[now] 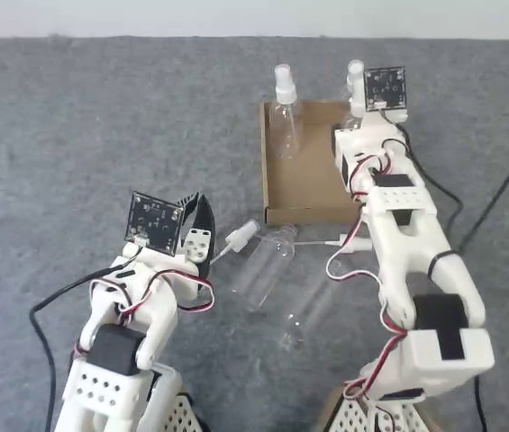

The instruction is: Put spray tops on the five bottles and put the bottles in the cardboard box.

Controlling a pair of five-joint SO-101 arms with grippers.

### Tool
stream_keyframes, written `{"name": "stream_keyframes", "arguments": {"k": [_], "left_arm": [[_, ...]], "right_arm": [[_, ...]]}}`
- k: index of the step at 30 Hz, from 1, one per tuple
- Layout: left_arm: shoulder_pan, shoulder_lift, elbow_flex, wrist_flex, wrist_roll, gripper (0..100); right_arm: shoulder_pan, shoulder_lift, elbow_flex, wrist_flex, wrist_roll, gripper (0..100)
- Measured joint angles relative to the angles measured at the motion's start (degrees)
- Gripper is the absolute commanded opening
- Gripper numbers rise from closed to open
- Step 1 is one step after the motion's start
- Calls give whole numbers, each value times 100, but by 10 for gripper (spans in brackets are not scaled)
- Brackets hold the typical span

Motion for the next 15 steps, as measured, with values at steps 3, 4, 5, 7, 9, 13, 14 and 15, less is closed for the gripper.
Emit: {"name": "stream_keyframes", "arguments": {"k": [3, 4, 5, 7, 9, 13, 14, 15], "left_arm": [[0, 0, 0, 0, 0, 12], [0, 0, 0, 0, 0, 12], [0, 0, 0, 0, 0, 12], [0, 0, 0, 0, 0, 12], [0, 0, 0, 0, 0, 12], [0, 0, 0, 0, 0, 12], [0, 0, 0, 0, 0, 12], [0, 0, 0, 0, 0, 12]], "right_arm": [[0, 193, 0, -202, 0, 6], [0, 237, 0, -229, 0, 6], [0, 273, 0, -246, 0, 6], [0, 325, 0, -246, 0, 7], [0, 343, 0, -255, 0, 9], [0, 360, -9, -281, 0, 9], [0, 413, -9, -281, 0, 9], [0, 431, -9, -281, 0, 10]]}}
